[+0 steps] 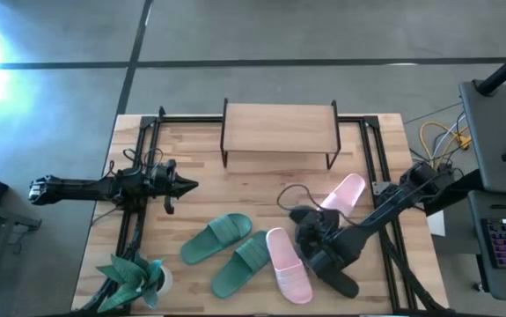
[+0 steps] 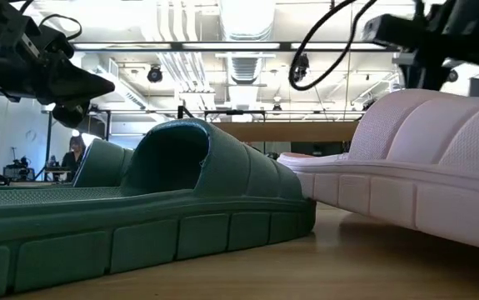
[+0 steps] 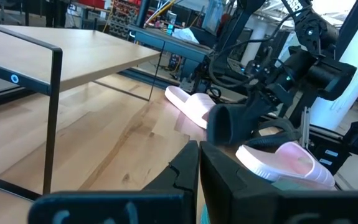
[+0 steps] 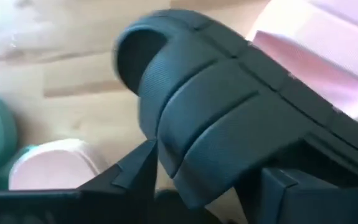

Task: Pick and place slides into the shelf
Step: Put the top black slipper onto the shelf

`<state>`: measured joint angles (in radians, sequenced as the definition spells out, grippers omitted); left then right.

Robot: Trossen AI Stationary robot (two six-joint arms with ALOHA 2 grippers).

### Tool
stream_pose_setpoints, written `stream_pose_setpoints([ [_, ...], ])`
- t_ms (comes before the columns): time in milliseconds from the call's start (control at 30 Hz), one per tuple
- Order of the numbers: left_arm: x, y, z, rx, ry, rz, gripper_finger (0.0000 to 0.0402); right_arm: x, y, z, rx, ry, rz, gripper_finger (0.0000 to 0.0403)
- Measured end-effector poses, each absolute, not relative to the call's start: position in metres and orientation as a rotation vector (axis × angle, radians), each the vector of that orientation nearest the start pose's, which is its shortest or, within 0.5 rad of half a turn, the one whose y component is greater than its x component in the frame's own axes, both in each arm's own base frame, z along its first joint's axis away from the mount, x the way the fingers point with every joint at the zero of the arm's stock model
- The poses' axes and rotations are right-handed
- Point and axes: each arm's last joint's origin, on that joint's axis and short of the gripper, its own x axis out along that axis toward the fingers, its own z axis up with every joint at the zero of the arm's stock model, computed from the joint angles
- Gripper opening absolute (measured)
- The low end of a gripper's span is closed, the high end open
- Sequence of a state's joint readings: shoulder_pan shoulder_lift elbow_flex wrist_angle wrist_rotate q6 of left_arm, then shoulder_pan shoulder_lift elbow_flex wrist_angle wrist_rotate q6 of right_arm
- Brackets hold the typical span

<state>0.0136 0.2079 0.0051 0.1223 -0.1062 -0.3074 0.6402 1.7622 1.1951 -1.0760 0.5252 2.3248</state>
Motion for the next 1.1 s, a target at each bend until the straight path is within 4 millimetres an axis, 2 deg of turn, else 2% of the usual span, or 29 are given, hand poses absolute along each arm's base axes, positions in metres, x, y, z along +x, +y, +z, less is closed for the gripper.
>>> stream_pose_setpoints([
  [100, 0.110, 0.005, 0.160, -0.303, 0.062, 0.132, 0.0000, 0.252, 0.167, 0.191, 1.045, 0.600, -1.233, 0.0123],
  [233, 0.110, 0.005, 0.160, -0.303, 0.062, 0.132, 0.0000, 0.250, 0.165, 0.188, 1.020, 0.591, -1.231, 0.0028],
  [333, 0.110, 0.005, 0.160, -0.303, 0.062, 0.132, 0.0000, 0.250, 0.164, 0.190, 1.018, 0.562, -1.220, 0.0014],
  [400, 0.110, 0.005, 0.160, -0.303, 0.062, 0.131, 0.0000, 0.253, 0.164, 0.199, 1.024, 0.494, -1.187, 0.0012],
  [533, 0.110, 0.005, 0.160, -0.303, 0.061, 0.131, 0.0000, 0.256, 0.158, 0.237, 1.071, 0.248, -1.091, 0.0011],
  [633, 0.110, 0.005, 0.160, -0.303, 0.062, 0.132, 0.0000, 0.254, 0.144, 0.264, 1.055, 0.079, -1.065, 0.0010],
  [800, 0.110, 0.005, 0.160, -0.303, 0.061, 0.131, 0.0000, 0.250, 0.098, 0.300, 1.050, -0.104, -1.142, 0.0012],
  [1000, 0.110, 0.005, 0.160, -0.303, 0.062, 0.132, 0.0000, 0.240, 0.017, 0.325, 1.161, -0.313, -1.357, 0.0012],
  [1100, 0.110, 0.005, 0.160, -0.303, 0.061, 0.131, 0.0000, 0.233, -0.020, 0.332, 1.212, -0.332, -1.470, 0.0012],
])
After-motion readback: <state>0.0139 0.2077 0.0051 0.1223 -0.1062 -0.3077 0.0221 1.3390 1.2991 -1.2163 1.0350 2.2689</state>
